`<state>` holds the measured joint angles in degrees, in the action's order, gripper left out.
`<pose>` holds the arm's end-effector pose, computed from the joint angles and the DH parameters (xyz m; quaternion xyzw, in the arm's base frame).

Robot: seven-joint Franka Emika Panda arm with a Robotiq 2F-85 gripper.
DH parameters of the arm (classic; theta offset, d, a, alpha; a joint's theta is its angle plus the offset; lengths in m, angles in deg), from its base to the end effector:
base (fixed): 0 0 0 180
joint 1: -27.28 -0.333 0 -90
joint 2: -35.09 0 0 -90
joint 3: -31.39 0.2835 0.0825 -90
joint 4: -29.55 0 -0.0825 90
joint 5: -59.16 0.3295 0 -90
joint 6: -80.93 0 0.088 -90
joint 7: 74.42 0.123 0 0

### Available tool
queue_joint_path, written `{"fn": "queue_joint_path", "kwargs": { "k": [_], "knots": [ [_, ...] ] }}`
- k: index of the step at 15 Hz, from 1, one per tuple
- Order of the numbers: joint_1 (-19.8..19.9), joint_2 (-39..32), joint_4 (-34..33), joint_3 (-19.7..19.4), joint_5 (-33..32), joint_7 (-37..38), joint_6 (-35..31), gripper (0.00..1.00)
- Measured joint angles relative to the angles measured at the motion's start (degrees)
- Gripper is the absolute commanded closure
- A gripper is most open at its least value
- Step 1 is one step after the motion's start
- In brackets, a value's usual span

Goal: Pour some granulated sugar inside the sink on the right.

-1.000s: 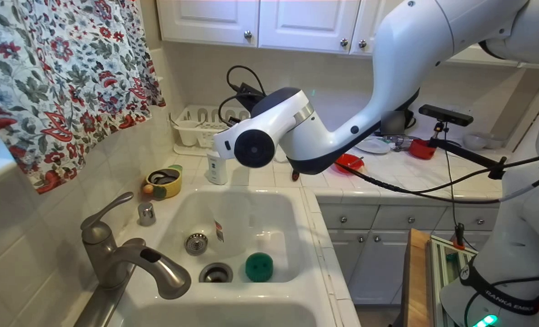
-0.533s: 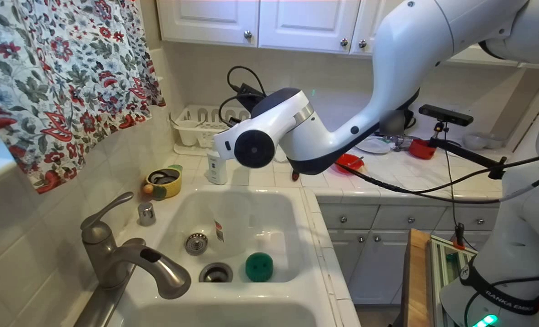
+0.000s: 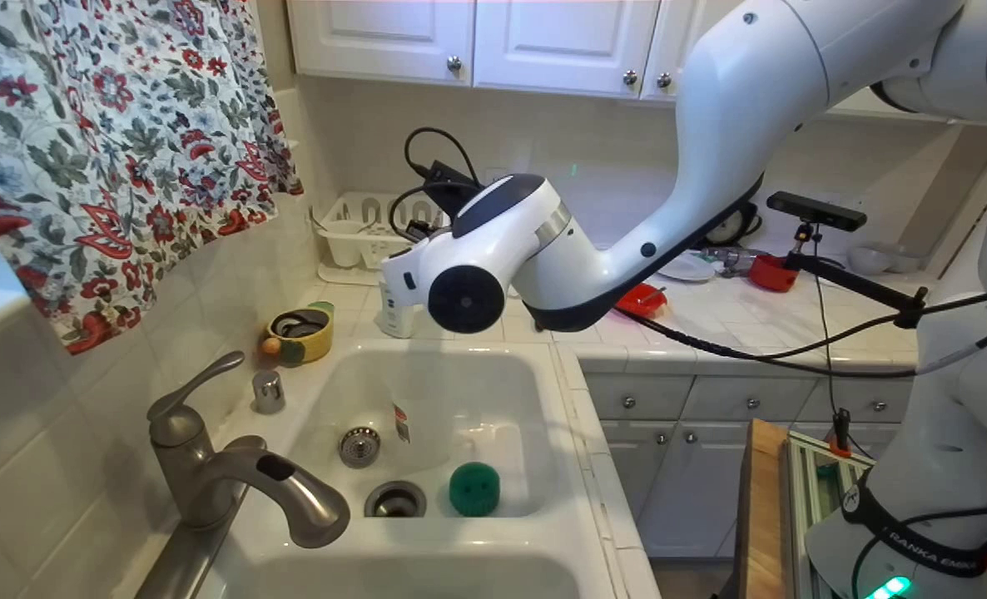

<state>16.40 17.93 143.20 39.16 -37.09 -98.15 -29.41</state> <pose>0.5646 0.0973 0.3498 0.4888 0.5951 -0.1398 0.6224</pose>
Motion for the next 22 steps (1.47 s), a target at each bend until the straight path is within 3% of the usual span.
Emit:
{"fn": "queue_joint_path", "kwargs": {
  "k": [7, 12, 17, 22],
  "knots": [
    [-1.4, -2.1, 0.3, 0.0, -8.6, 5.9, 6.9, 0.91],
    [-1.4, -3.4, 0.6, 0.0, -11.4, 7.9, 9.5, 0.91],
    [-1.4, -3.6, 1.8, 0.0, -10.8, 7.4, 9.9, 0.91],
    [-1.2, -3.6, 1.3, 0.2, -5.0, 5.2, 9.9, 0.91]
  ]
}}
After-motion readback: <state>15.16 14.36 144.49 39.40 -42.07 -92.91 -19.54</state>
